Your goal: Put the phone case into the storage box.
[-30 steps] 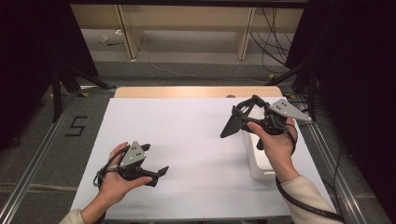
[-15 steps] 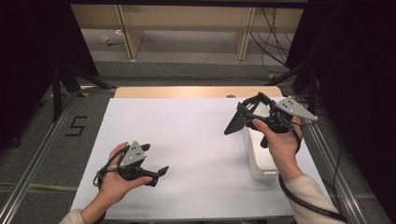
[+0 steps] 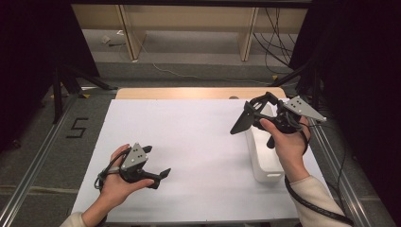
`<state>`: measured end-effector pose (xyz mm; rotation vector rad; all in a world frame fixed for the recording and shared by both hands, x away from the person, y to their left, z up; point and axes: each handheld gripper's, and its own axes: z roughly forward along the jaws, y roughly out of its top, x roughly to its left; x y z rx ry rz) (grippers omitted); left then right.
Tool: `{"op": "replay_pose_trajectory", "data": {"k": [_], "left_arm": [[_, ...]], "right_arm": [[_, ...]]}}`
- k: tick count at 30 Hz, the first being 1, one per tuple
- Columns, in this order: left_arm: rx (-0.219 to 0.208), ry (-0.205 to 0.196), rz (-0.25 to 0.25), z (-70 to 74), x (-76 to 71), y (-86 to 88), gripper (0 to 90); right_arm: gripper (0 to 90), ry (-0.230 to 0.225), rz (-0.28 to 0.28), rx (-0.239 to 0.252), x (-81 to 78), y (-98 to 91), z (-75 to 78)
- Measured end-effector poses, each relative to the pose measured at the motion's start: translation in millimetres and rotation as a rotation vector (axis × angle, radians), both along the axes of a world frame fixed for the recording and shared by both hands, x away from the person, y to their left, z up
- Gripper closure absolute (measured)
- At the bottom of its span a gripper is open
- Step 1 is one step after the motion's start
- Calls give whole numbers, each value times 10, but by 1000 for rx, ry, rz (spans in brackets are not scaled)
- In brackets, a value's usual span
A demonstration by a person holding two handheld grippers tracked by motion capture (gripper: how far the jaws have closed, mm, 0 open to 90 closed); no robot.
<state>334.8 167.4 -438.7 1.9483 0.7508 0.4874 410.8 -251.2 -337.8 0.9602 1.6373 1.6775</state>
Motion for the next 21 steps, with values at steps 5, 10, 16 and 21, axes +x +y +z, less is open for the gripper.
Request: {"op": "replay_pose_trajectory", "data": {"k": [5, 10, 16, 21], "left_arm": [[0, 1, -1, 1, -1, 0, 7], [0, 0, 0, -1, 0, 0, 7], [0, 0, 0, -1, 0, 1, 7], [0, 0, 0, 0, 0, 0, 7]], "right_arm": [[147, -1, -10, 0, 7, -30, 7], [147, -6, -19, 3, 10, -54, 17], [147, -10, -33, 3, 18, -95, 30], [148, -12, -46, 10, 24, -135, 42]]}}
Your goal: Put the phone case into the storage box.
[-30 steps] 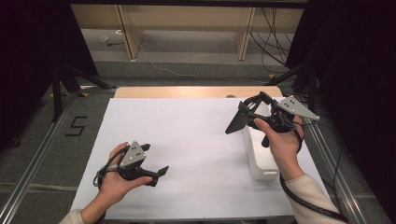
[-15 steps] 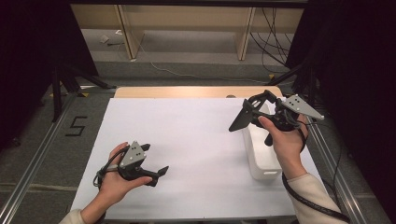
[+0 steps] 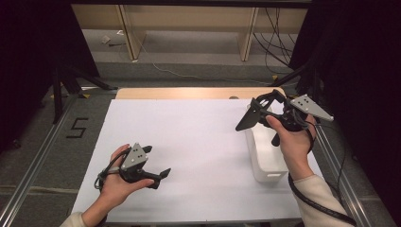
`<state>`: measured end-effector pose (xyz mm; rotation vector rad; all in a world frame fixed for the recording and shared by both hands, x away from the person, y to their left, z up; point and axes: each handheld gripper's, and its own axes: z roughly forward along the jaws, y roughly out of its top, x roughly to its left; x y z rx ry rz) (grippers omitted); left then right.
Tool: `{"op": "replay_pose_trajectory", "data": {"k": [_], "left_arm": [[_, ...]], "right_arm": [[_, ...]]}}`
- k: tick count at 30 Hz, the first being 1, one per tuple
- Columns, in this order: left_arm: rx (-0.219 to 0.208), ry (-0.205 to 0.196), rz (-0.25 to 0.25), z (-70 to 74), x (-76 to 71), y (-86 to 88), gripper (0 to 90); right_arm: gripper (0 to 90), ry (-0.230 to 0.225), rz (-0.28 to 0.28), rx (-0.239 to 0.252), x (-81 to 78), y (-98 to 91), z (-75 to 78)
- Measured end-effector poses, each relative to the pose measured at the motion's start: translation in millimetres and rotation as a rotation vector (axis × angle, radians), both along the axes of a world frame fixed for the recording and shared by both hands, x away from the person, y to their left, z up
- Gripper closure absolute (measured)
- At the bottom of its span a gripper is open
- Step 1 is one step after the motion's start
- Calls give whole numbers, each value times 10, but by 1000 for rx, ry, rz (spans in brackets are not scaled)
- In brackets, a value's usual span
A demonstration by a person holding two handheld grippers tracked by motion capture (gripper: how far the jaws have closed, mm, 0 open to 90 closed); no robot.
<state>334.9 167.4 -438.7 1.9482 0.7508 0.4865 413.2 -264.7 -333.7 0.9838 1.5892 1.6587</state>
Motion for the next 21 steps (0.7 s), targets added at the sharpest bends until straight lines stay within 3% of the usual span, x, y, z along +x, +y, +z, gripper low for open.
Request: {"op": "replay_pose_trajectory", "data": {"k": [21], "left_arm": [[1, 0, 1, 1, -1, -1, 7]], "right_arm": [[148, -13, -60, 10, 38, -170, 46]]}}
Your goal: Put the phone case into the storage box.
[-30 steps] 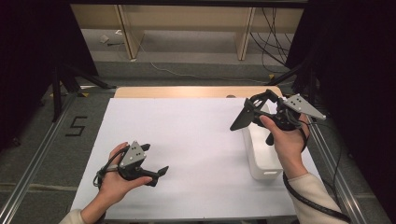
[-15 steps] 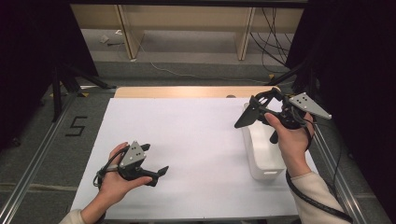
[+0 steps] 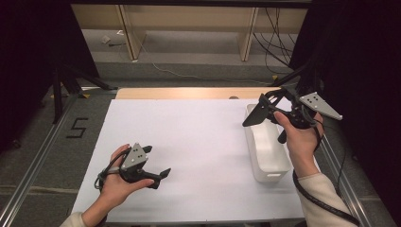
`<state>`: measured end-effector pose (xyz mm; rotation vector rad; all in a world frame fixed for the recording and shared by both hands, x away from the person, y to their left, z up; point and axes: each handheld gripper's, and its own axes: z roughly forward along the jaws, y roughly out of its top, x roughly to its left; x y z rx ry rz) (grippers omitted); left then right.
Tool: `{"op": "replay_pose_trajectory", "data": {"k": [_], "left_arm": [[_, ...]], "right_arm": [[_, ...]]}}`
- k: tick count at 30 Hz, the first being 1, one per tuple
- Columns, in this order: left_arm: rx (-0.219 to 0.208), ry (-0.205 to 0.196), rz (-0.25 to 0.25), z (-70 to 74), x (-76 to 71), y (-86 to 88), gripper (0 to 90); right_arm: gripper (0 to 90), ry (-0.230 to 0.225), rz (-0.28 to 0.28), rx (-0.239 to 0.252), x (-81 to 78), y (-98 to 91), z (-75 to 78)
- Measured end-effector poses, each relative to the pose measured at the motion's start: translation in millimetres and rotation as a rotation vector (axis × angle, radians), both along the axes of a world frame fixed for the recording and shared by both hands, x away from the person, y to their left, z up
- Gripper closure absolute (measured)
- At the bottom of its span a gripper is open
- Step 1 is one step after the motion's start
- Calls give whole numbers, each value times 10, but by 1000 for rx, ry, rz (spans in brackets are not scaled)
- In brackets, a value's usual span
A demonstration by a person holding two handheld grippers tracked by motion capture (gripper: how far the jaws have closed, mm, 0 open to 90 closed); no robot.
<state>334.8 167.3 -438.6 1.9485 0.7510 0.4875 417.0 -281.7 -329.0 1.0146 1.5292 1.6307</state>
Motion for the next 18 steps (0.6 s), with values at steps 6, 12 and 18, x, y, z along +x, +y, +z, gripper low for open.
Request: {"op": "replay_pose_trajectory", "data": {"k": [6, 12, 18], "left_arm": [[-2, -2, 3, 2, 1, 5, 7], [-2, -2, 2, 2, 1, 4, 7], [-2, -3, 4, 2, 1, 5, 7]], "right_arm": [[148, -1, -13, 6, 15, -36, 7], [148, -5, -28, 7, 25, -76, 19], [148, -3, -37, 5, 38, -91, 13]]}}
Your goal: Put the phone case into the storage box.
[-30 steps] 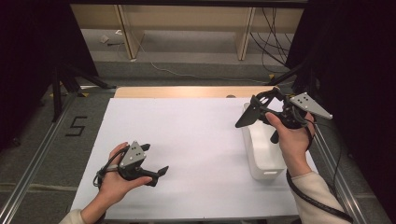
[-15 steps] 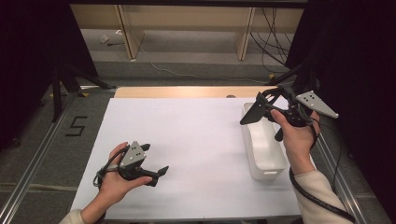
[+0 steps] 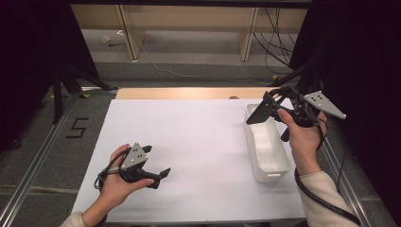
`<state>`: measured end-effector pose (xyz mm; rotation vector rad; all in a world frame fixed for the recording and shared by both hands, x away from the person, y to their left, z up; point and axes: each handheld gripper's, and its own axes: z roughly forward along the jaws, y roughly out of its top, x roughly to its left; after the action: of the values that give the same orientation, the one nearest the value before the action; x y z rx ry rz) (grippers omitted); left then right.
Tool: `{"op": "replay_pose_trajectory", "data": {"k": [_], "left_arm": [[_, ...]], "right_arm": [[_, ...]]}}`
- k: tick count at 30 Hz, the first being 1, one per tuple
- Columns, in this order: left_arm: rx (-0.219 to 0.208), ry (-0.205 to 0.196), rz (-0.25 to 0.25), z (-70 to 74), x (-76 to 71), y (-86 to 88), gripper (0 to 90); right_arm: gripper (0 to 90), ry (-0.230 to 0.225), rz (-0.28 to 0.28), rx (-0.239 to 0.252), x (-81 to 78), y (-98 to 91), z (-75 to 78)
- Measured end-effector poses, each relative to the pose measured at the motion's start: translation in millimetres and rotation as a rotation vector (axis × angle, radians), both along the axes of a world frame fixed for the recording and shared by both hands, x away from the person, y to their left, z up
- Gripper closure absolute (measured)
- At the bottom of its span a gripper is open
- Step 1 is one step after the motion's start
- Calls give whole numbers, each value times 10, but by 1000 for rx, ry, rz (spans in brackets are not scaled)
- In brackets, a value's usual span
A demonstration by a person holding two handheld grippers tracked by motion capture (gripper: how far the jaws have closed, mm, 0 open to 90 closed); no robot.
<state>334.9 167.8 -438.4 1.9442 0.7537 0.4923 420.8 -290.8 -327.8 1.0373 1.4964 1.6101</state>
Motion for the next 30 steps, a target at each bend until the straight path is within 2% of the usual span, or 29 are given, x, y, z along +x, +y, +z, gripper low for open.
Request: {"op": "replay_pose_trajectory", "data": {"k": [30], "left_arm": [[-2, 1, -2, -2, 2, -3, 7]], "right_arm": [[149, 13, -28, -10, 60, -52, -48]]}}
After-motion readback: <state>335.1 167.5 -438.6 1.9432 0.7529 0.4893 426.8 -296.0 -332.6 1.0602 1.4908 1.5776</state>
